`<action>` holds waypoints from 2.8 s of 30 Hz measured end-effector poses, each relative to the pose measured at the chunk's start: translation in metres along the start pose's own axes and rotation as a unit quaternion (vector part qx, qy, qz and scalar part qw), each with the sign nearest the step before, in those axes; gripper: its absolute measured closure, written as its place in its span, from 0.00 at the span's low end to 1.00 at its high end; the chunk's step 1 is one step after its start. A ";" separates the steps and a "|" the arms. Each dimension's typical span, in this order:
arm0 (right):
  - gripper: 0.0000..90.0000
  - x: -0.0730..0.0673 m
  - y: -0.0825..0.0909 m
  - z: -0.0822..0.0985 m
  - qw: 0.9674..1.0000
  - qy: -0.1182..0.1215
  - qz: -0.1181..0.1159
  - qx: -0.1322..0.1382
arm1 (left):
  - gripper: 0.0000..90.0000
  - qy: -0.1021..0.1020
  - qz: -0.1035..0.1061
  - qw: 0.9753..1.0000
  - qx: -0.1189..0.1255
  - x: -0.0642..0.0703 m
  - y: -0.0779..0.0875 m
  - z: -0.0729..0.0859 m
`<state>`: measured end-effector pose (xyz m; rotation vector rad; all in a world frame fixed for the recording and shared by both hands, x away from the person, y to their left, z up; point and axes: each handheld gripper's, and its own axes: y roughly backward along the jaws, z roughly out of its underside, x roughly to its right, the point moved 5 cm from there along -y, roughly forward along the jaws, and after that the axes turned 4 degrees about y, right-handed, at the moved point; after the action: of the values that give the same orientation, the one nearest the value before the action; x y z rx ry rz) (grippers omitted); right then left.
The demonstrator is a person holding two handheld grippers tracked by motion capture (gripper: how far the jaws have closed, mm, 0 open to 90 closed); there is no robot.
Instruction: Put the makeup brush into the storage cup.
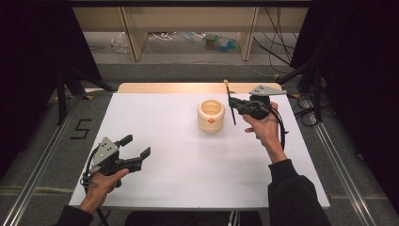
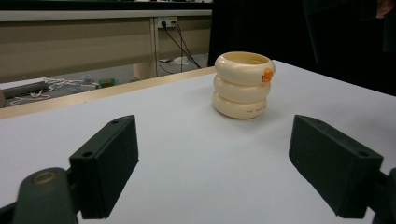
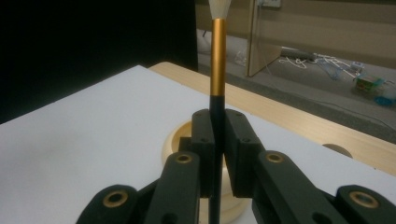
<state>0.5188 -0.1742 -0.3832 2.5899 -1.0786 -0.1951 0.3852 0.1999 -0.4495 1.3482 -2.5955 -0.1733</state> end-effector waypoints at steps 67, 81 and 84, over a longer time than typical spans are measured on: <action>0.92 -0.005 -0.050 -0.038 0.999 0.015 0.017 0.042 | 0.17 0.001 0.000 1.000 0.003 0.000 0.000 -0.001; 0.92 -0.001 -0.063 -0.035 0.999 0.005 0.022 0.048 | 0.17 0.002 0.000 1.000 0.003 -0.001 0.000 -0.001; 0.92 0.000 -0.067 -0.034 0.999 0.009 0.023 0.046 | 0.17 0.001 0.001 1.000 0.003 -0.001 0.000 -0.001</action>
<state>0.5713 -0.1217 -0.3747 2.6381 -1.1656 -0.1145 0.3855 0.2006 -0.4487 1.3480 -2.5965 -0.1643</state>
